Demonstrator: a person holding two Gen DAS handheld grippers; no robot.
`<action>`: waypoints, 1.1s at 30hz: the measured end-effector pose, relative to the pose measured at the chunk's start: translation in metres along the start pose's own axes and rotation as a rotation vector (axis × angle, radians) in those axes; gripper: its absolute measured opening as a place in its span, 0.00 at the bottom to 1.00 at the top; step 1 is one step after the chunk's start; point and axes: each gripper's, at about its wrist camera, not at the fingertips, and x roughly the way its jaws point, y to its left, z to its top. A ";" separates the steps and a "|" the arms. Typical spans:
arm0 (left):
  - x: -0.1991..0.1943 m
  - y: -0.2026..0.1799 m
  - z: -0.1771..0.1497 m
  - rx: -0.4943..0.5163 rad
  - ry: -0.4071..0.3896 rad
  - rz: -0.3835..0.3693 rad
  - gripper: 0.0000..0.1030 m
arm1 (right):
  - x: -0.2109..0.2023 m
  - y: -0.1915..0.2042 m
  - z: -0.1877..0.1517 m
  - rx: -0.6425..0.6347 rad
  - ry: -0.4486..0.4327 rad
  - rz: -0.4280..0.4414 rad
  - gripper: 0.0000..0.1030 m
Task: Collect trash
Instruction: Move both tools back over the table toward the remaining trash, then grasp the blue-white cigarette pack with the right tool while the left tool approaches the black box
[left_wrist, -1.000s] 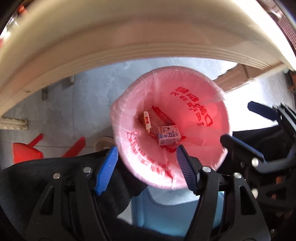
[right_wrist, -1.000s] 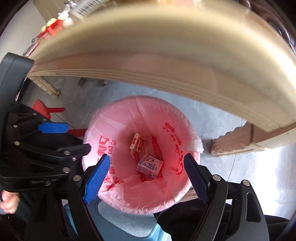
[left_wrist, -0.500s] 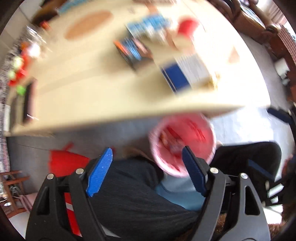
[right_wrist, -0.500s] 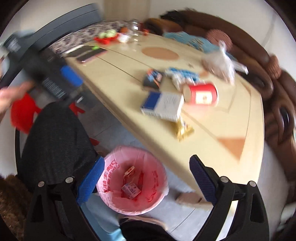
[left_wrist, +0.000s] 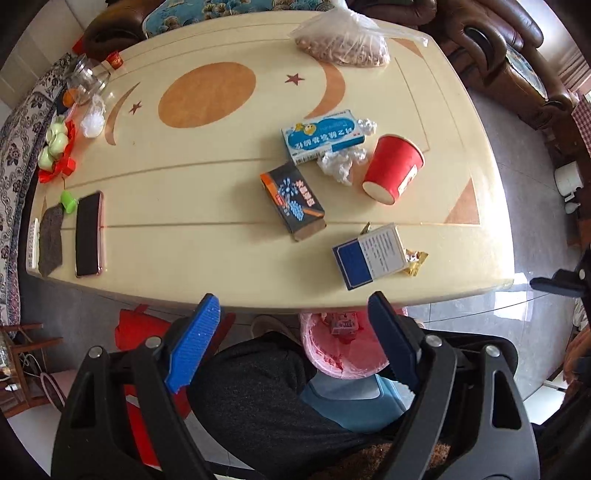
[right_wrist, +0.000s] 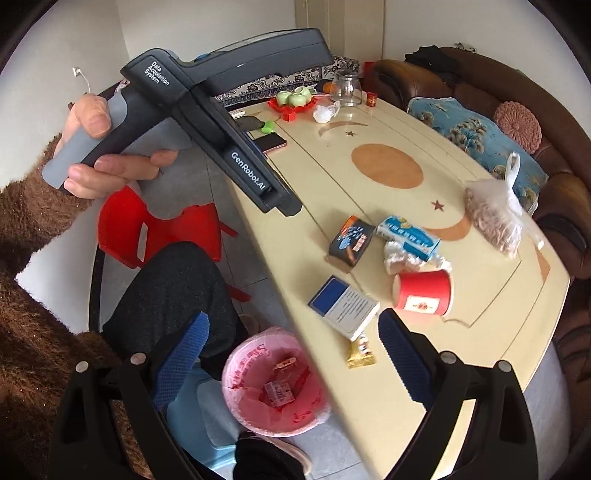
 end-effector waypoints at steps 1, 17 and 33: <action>-0.002 -0.002 0.003 0.007 0.000 0.004 0.78 | -0.001 -0.002 0.003 -0.009 0.007 0.003 0.88; 0.043 -0.019 0.051 0.019 0.089 0.009 0.78 | 0.039 -0.035 0.016 -0.084 0.088 0.083 0.88; 0.108 -0.010 0.086 0.005 0.182 0.004 0.78 | 0.085 -0.058 0.017 -0.098 0.163 0.138 0.88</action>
